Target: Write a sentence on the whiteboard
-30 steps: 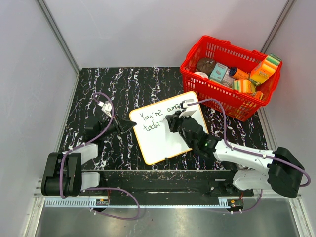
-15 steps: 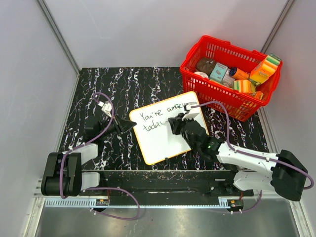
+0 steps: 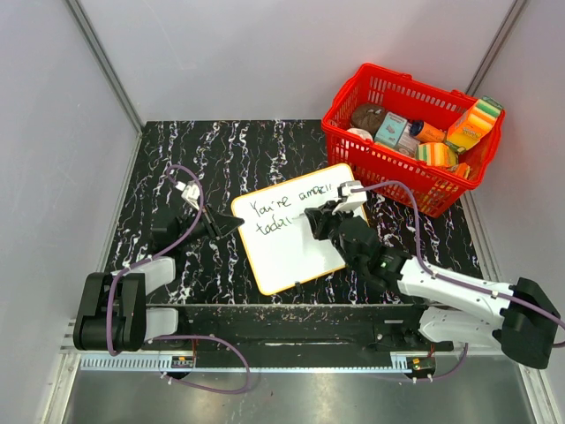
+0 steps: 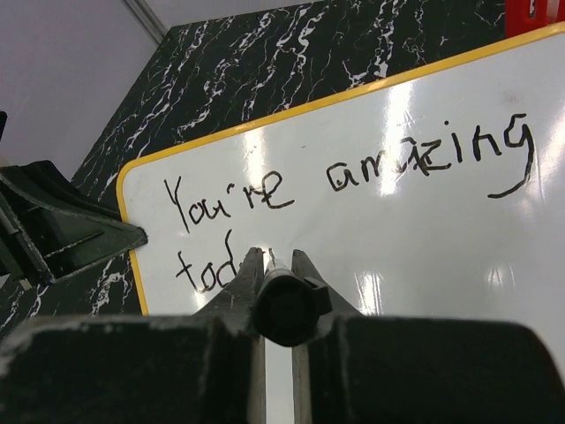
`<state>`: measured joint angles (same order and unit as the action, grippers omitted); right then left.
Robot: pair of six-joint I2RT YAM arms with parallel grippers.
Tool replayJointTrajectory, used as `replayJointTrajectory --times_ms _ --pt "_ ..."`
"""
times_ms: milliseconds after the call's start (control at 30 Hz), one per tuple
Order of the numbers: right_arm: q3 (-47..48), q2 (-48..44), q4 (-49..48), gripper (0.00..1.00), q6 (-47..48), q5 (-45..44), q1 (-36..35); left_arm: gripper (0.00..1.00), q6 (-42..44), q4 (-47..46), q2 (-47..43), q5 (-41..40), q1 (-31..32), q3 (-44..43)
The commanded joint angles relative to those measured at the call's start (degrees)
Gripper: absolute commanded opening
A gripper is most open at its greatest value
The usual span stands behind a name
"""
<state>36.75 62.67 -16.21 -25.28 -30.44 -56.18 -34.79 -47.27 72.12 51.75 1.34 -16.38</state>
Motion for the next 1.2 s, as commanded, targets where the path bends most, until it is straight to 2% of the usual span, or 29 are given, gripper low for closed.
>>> replayJointTrajectory --times_ms 0,400,1167 --pt "3.67 0.16 -0.76 0.0 1.9 -1.55 0.37 0.0 4.29 -0.55 0.39 -0.86 0.24 -0.14" --pt "7.46 5.35 -1.19 0.0 3.57 -2.52 0.46 0.0 4.29 -0.46 0.48 -0.86 0.24 -0.14" --pt "4.12 7.11 -1.02 0.0 1.81 -3.49 1.25 0.0 4.29 -0.55 0.39 -0.77 0.24 -0.05"
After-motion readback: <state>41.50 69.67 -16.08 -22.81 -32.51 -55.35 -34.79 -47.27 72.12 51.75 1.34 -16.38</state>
